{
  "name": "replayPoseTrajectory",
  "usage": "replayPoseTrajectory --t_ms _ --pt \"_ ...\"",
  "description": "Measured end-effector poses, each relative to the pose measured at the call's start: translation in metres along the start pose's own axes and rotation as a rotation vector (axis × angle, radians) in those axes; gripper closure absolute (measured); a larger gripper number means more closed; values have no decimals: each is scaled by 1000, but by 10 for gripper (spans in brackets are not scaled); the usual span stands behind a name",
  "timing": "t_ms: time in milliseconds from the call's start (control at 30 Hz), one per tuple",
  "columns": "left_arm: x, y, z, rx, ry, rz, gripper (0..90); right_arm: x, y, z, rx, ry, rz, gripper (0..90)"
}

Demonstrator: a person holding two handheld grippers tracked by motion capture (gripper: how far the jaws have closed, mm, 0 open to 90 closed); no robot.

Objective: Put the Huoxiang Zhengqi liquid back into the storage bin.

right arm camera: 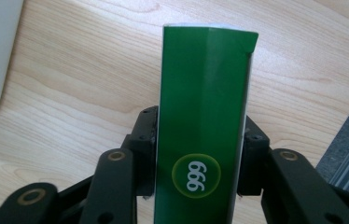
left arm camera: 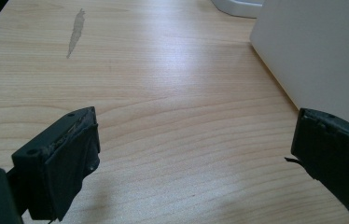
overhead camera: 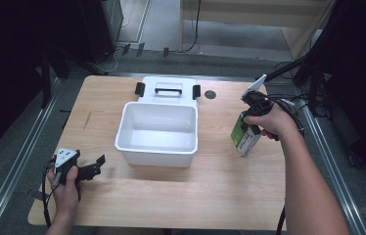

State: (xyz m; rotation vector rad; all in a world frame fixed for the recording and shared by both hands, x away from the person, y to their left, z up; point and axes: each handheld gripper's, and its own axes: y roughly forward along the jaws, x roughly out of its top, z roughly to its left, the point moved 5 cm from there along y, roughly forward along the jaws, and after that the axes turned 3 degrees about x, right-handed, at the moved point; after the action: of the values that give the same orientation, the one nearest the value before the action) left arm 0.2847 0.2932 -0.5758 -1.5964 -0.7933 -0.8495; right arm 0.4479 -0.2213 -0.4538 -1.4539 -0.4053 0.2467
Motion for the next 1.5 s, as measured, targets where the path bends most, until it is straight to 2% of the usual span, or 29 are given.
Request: replayPoseTrajectory --t_ms 100,200,233,300,400,533,667,700,733,833,900,933,1000,1233,1500 --pt "0 0 0 0 -1 -2 21 0 -1 1 -10 -15 1 642" --pt "0 0 0 0 -1 -1 21 -1 -2 4 -4 -74 11 645" --pt "0 0 0 0 -1 -1 21 -1 -2 4 -4 -74 11 645" --pt "0 0 0 1 -3 -1 21 -2 -7 10 -25 -182 21 645" --pt "0 0 0 1 -2 -1 21 -4 -12 18 -55 -304 38 645" --pt "0 0 0 1 -2 -1 21 -6 -23 28 -80 -437 31 644" --pt "0 0 0 1 -4 -3 21 -4 -38 37 -68 -515 7 645" --pt "0 0 0 1 -4 -3 21 -4 -38 37 -68 -515 7 645" --pt "0 0 0 1 -3 0 21 -4 -46 43 -50 -556 -10 645" --pt "0 0 0 -1 -4 0 21 -3 -56 50 -42 -624 -34 644" --pt "0 0 0 0 -4 0 21 -2 -60 52 -42 -640 -41 644" --pt "0 0 0 1 -2 1 21 -2 -67 57 -48 -688 -63 643" --pt "0 0 0 2 -1 1 21 -1 -69 58 -48 -697 -69 643" --pt "0 0 0 2 1 2 21 1 -94 74 -23 -812 -75 643" --pt "0 0 0 2 0 3 21 4 -115 92 -3 -871 -109 643"
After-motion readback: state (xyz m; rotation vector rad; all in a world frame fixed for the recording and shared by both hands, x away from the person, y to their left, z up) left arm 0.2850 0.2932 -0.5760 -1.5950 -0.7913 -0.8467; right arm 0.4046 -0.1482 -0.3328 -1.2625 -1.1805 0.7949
